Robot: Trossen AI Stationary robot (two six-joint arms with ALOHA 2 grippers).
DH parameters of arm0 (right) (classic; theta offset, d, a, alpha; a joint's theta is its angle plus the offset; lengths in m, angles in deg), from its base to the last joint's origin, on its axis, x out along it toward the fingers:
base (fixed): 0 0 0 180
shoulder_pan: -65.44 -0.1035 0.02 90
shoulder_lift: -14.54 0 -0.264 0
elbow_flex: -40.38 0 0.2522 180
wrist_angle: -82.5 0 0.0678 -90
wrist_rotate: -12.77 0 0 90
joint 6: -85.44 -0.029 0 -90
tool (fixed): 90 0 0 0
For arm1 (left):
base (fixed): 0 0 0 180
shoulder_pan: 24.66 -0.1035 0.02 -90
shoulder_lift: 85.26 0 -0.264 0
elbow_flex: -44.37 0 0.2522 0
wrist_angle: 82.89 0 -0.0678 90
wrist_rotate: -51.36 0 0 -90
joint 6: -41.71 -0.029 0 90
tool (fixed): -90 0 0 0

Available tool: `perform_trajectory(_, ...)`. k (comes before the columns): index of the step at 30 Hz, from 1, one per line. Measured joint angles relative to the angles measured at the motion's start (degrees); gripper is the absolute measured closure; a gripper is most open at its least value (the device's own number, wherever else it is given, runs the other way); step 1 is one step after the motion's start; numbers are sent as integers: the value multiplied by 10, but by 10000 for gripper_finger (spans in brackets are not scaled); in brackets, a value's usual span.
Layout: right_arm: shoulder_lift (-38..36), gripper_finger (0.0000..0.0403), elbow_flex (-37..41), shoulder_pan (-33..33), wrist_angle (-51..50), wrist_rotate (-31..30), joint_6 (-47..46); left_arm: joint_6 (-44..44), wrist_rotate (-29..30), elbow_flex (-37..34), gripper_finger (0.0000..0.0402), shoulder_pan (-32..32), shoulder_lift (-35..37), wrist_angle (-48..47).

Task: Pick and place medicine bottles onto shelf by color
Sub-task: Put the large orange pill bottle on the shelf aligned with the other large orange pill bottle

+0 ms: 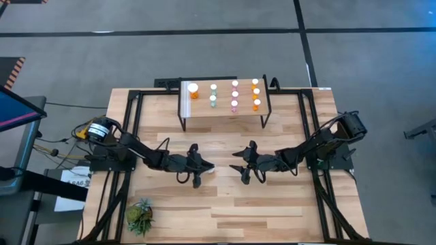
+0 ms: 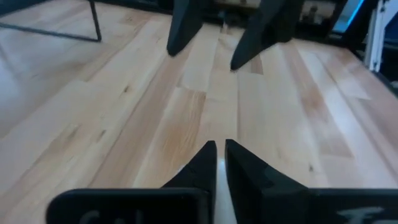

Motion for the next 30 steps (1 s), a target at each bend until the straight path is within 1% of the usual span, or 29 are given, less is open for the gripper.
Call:
perform_trajectory(6, 0, 127, 0, 0, 0, 0, 0, -8, 5, 0, 328, 0, 42, -20)
perform_trajectory(8, 0, 127, 0, 0, 0, 0, 0, -16, -1, 1, 310, 0, 68, -33)
perform_trajectory(10, 0, 127, 0, 0, 0, 0, 0, -14, -20, 2, 292, -2, 99, -67)
perform_trajectory(13, 0, 127, 0, 0, 0, 0, 0, 7, -59, 28, 262, -9, 158, -198)
perform_trajectory(16, 0, 127, 0, 0, 0, 0, 0, 8, -61, 92, 230, -8, 188, -372)
perform_trajectory(19, 0, 127, 0, 1, 0, 0, 2, -7, -60, 165, 200, -7, 183, -512)
perform_trajectory(21, 0, 127, 0, 1, 2, 0, 3, -23, -62, 213, 180, -7, 166, -571)
perform_trajectory(23, 0, 127, 0, 1, 2, 0, 3, -39, -71, 247, 161, -9, 146, -633)
perform_trajectory(27, 0, 127, 0, 1, -3, 0, 3, -66, -130, 292, 126, -15, 97, -669)
perform_trajectory(30, 0, 127, 0, 1, -5, 0, 3, -76, -143, 308, 109, -21, 56, -681)
